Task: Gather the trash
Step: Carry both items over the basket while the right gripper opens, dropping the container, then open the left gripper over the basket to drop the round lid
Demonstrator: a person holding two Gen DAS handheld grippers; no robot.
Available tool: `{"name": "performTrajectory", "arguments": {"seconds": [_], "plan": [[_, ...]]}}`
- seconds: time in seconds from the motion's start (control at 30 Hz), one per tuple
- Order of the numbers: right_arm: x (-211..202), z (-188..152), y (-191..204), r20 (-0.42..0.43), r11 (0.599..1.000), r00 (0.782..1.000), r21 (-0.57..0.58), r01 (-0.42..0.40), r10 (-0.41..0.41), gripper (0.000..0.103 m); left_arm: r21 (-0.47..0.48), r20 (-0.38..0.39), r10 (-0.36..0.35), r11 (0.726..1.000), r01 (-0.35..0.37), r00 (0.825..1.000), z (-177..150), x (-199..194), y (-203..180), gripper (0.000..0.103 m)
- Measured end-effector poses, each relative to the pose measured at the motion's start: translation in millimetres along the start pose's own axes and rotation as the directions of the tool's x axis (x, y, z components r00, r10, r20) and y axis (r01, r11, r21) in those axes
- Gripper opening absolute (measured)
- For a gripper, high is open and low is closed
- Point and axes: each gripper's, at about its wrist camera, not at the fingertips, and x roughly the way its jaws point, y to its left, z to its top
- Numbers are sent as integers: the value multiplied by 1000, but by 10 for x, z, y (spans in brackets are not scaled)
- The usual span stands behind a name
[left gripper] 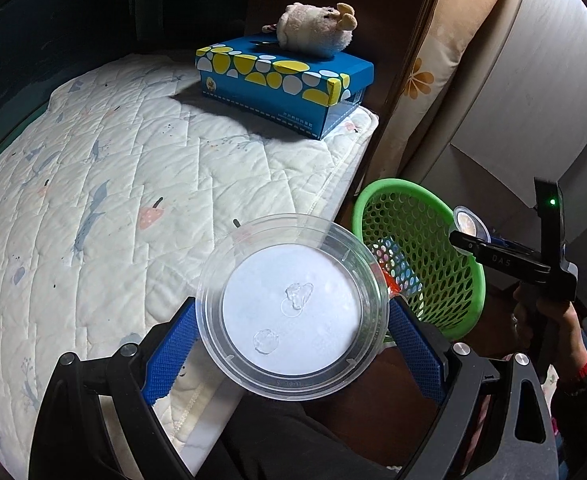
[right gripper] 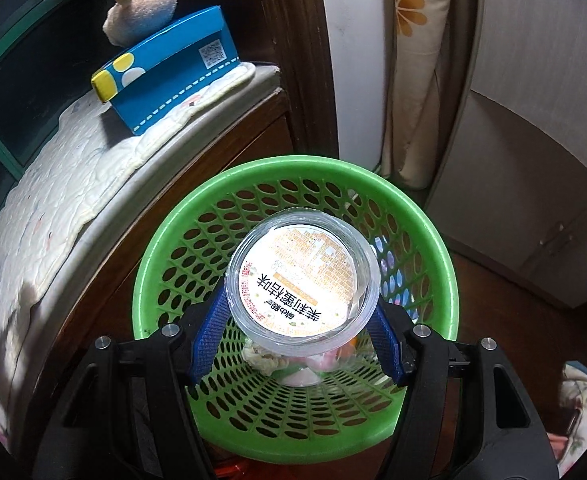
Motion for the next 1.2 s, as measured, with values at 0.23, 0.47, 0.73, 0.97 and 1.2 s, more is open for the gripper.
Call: {"name": "performTrajectory", "arguments": {"seconds": [0.23, 0.47, 0.73, 0.97, 1.2], "plan": [[27, 115, -4, 20, 999, 999, -18, 28, -27, 71, 5, -8, -8, 1000, 8, 1000, 15, 42, -42, 89], [-122, 105, -47, 52, 1000, 998, -5, 20, -20, 73, 14, -16, -24, 1000, 24, 1000, 50, 89, -120, 89], [-415, -8, -107, 93, 1000, 996, 11, 3, -4, 75, 47, -31, -55, 997, 56, 998, 145, 205, -339, 89], [-667, -75, -166, 131, 999, 991, 36, -23, 18, 75, 93, -61, -83, 992, 88, 995, 234, 389, -652, 89], [-810, -141, -216, 153, 997, 987, 59, -50, 41, 75, 128, -112, -91, 986, 106, 989, 290, 636, -932, 90]]}}
